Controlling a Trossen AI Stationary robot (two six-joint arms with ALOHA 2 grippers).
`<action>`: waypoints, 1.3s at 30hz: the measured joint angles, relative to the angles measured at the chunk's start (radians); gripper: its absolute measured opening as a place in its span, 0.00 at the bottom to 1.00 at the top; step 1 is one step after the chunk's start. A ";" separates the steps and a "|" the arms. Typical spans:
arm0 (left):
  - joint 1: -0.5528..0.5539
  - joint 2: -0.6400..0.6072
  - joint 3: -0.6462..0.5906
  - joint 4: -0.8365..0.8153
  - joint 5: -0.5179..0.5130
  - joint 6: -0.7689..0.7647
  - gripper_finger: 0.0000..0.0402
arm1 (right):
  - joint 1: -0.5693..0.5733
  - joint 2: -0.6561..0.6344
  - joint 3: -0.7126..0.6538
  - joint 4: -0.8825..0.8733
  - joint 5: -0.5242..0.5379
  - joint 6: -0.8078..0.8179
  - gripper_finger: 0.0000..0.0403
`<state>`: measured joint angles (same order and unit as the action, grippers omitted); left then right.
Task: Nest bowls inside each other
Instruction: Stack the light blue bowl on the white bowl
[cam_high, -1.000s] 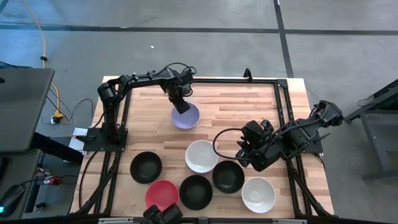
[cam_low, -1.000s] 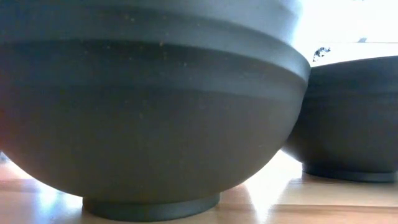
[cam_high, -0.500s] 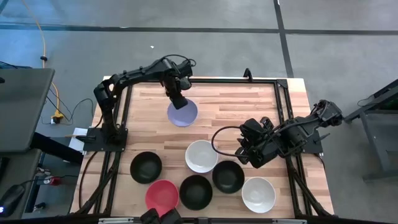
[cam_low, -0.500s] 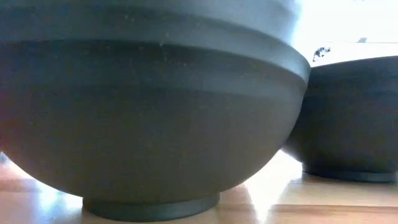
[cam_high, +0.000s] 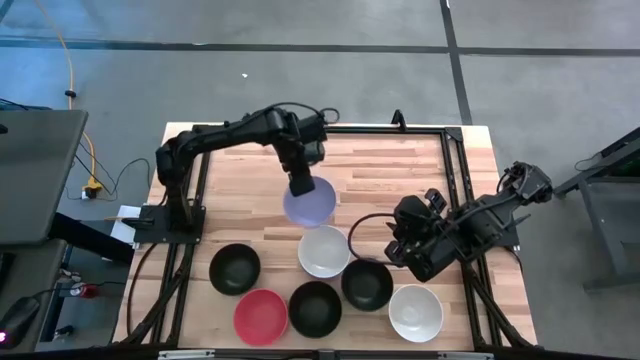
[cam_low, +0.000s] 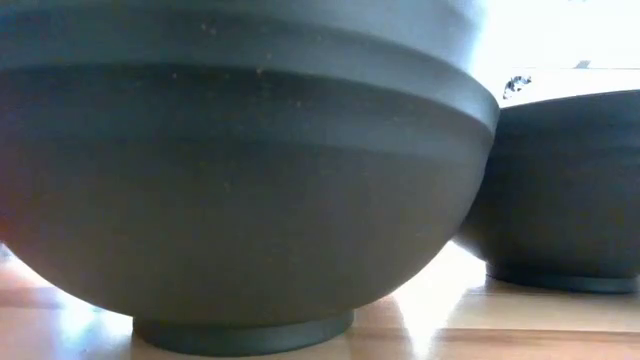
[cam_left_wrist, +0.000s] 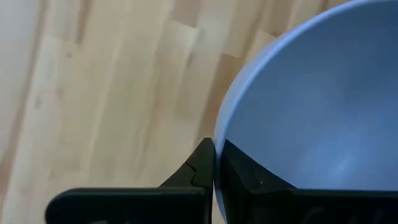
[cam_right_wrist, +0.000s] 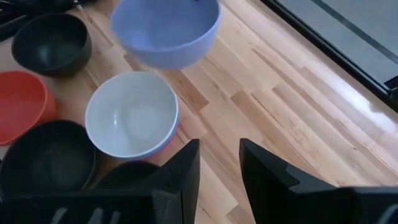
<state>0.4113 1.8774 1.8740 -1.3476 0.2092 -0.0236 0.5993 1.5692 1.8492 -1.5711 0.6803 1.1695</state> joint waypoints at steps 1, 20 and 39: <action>-0.017 0.000 0.000 0.002 0.000 -0.010 0.00 | 0.005 0.000 0.000 0.000 0.003 0.001 0.26; -0.250 0.024 0.001 0.163 -0.007 -0.167 0.00 | 0.026 0.000 0.000 0.017 0.020 0.027 0.26; -0.296 0.164 -0.001 0.159 -0.015 -0.194 0.00 | 0.099 0.004 0.000 0.027 0.016 0.116 0.26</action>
<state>0.1155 2.0415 1.8732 -1.1891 0.1940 -0.2175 0.6981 1.5731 1.8492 -1.5436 0.6964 1.2852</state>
